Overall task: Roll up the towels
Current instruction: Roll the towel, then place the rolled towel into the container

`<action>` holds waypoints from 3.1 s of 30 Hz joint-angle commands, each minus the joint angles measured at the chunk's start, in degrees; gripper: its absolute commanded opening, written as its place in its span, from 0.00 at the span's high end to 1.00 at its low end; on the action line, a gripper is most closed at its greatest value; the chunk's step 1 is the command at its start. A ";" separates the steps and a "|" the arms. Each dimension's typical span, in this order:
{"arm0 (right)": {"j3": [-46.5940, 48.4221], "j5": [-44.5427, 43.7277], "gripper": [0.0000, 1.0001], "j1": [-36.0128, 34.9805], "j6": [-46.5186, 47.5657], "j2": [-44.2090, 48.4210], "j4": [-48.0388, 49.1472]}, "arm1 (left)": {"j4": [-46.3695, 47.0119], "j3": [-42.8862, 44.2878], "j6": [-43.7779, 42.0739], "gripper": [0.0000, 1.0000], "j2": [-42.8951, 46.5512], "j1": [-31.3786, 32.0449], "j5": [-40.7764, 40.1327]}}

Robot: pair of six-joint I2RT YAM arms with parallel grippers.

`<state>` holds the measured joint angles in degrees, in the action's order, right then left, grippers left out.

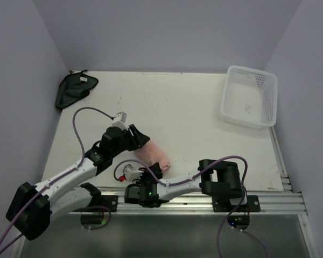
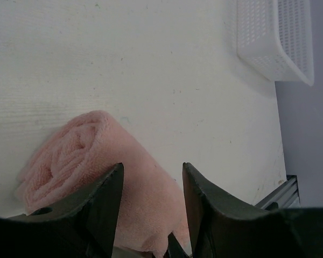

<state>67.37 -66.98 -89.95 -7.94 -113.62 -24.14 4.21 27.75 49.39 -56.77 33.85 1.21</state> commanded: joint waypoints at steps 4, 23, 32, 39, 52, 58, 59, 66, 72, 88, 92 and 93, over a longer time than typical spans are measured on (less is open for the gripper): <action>1.18 10.73 1.00 -0.40 -1.46 1.65 4.37 | 4.58 -3.31 2.56 0.48 -0.70 0.96 3.09; 1.36 14.33 0.91 -0.05 -3.30 5.33 4.89 | 3.00 -10.96 2.38 0.48 -0.79 2.80 -2.62; -0.66 19.69 0.67 2.32 -6.46 14.03 5.51 | 3.18 -12.37 2.29 0.48 -0.79 2.72 -2.88; -2.95 27.07 0.50 5.66 -8.40 21.51 7.35 | 3.61 -13.95 2.91 0.48 -0.62 2.80 -2.53; -13.84 48.77 0.26 19.81 -15.78 32.76 16.58 | 1.95 -15.35 3.17 0.48 1.58 2.72 -2.97; -16.65 57.56 0.19 26.31 -17.98 32.06 21.14 | 1.59 -15.97 3.44 0.48 2.37 2.80 -2.80; -16.92 59.49 0.19 26.75 -18.07 31.80 22.28 | 1.42 -16.14 3.44 0.48 2.46 2.80 -2.88; -17.10 63.72 0.14 29.57 -17.63 28.64 26.42 | 1.33 -17.02 3.88 0.48 3.60 2.72 -2.80; -14.47 66.36 0.13 31.50 -16.14 23.89 26.51 | 0.54 -16.76 3.61 0.48 4.21 2.80 -2.88; -16.39 71.90 0.07 32.12 -19.03 17.12 31.26 | -0.78 -17.11 3.52 0.48 5.53 2.80 -2.88; -17.10 72.16 0.08 32.12 -19.13 16.68 31.61 | -0.95 -17.03 3.52 0.48 6.15 2.80 -2.88; -17.27 72.60 0.09 32.12 -19.30 16.59 31.70 | -1.04 -17.11 3.52 0.48 6.15 2.72 -2.97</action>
<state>51.07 4.19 -58.04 -26.41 -95.81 5.74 11.03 12.71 52.99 -50.00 36.14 -2.20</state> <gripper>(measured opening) 0.919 0.517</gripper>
